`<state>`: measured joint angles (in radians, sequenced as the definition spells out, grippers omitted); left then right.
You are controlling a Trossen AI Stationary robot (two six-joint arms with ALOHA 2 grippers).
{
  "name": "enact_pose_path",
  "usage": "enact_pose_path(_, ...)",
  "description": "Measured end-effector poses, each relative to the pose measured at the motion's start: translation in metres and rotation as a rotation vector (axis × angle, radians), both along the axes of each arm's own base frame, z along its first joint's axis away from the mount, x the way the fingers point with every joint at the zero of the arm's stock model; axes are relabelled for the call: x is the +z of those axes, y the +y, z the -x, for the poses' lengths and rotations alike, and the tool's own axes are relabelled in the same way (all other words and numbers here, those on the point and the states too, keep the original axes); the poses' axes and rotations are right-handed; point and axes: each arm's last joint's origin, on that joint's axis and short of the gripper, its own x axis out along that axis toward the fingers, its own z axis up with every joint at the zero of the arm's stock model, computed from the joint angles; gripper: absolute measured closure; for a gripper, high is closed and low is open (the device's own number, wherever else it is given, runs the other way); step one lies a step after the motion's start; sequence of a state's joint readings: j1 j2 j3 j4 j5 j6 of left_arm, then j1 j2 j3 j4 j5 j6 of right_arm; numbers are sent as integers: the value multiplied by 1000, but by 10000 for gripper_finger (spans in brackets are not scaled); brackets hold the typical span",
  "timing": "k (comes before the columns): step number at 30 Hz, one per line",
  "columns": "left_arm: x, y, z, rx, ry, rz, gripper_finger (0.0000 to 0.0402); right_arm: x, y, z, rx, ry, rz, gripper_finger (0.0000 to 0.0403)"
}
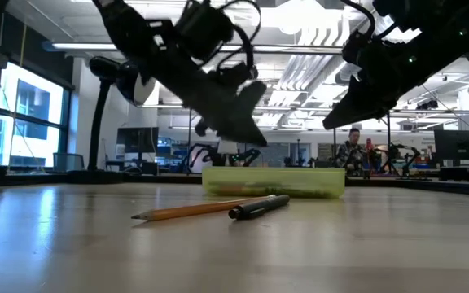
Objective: Pick & place school supplies into a supply box
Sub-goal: Put the light green crayon into the yellow supply box, then put the black pen into the yellow supply box
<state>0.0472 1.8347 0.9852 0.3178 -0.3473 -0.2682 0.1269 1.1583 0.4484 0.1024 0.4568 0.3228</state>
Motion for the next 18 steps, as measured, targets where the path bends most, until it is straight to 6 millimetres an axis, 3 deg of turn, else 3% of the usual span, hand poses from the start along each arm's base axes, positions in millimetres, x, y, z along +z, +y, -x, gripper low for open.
enact_pose_path(6,-23,3,-4,24,33,24,349,-2,1,1,13,13,-27,330)
enact_pose_path(18,-26,15,-4,69,31,40,255,-2,1,1,13,5,-60,330)
